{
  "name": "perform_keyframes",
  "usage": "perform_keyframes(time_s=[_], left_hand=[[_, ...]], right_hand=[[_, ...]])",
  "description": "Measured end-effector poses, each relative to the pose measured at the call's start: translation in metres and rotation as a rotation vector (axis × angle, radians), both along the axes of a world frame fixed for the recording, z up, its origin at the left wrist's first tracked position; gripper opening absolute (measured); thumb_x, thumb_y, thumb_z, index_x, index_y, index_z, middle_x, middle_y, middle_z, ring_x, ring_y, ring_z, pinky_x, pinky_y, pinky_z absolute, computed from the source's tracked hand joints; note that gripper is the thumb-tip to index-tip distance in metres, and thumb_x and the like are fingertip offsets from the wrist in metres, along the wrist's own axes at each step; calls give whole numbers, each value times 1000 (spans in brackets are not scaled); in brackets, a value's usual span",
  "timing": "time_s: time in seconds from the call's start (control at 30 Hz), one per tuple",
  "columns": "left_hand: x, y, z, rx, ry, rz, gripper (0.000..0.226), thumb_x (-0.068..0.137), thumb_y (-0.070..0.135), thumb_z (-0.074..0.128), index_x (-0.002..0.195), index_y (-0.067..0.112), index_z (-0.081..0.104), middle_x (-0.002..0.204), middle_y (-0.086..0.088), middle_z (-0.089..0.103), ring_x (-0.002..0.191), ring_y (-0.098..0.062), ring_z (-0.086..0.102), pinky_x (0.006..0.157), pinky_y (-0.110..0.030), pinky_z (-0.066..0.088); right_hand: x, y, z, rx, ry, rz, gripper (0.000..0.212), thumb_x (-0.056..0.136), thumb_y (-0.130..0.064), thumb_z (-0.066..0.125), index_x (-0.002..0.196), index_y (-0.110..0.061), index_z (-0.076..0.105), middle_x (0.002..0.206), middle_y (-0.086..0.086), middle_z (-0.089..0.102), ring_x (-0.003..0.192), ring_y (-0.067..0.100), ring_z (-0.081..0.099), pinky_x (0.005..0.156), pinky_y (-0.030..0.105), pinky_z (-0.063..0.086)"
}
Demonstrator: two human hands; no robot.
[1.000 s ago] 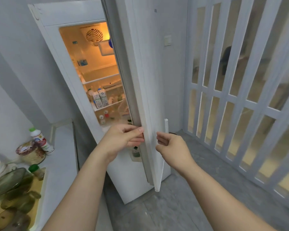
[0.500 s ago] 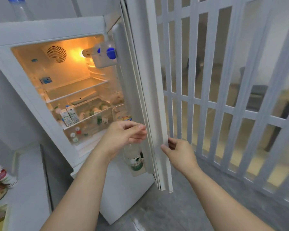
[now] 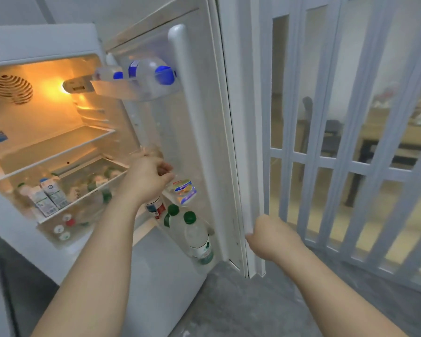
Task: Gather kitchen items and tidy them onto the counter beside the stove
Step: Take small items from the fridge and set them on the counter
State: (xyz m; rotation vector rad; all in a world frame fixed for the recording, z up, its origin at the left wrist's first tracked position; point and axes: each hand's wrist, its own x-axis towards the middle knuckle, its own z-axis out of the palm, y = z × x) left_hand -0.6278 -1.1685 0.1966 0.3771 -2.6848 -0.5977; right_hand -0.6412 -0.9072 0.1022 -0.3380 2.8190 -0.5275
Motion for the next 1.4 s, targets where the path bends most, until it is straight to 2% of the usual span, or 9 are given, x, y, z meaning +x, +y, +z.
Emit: perform_keyframes(time_s=[0.1,0.2,0.33,0.57,0.83,0.97,1.2,1.3,1.4], left_hand=[[-29,-8,1,-66,-227,-111,35,88,30,72,121,19,69,112,2,70,92,-9,62,80,-22,44],[-49,-11,0,-85,-358,-181,46,87,38,71,129,19,64,120,4,68,98,-10,62,86,-22,44],[-66,-15,-6,-93,-409,-223,32,85,42,74,109,22,74,103,5,73,97,-14,65,84,-29,53],[-74,-16,-15,-3,-257,-203,24,77,28,80,81,16,61,77,1,63,66,-13,54,58,-30,42],[-76,-37,-23,322,171,-88,18,90,27,64,107,28,65,92,4,70,90,-16,66,83,-38,53],[-67,-36,-21,479,289,-101,16,97,30,57,105,22,68,75,2,69,61,-2,65,72,-33,54],[-51,-13,-12,398,537,-141,13,96,49,56,97,37,61,78,5,67,78,-20,65,74,-38,52],[-40,11,-2,382,646,-227,9,93,37,65,91,43,58,87,12,64,86,-14,63,78,-29,49],[-27,40,5,321,710,-351,11,93,23,67,93,33,60,90,16,60,85,-10,60,75,-19,43]], right_hand=[[-1,-27,22,-109,47,95,39,92,-32,51,59,-13,42,56,3,44,52,24,44,46,26,35],[-2,-58,48,-279,229,118,30,87,-34,50,80,-10,66,70,4,66,71,28,64,60,37,57],[-12,-92,76,-406,402,82,22,91,-33,50,92,-23,70,83,-2,69,79,26,64,66,37,57],[-40,-124,86,-58,373,58,34,91,-23,56,65,-18,35,69,0,40,65,27,47,53,28,35],[-59,-134,97,9,206,34,30,73,-5,74,60,-16,50,70,4,56,59,25,60,61,31,56],[-62,-134,92,-19,209,48,19,69,-12,77,63,-15,59,67,3,61,65,26,63,57,30,54],[-32,-111,72,-515,676,-19,9,95,-30,54,102,-31,48,93,-13,61,82,18,58,67,35,49],[-18,-95,58,-736,1003,-91,15,99,-22,50,113,-27,54,97,-12,59,78,6,56,66,22,45],[-20,-75,51,-1010,993,-258,18,101,-21,45,111,-26,59,94,-10,55,84,6,56,72,21,45]])
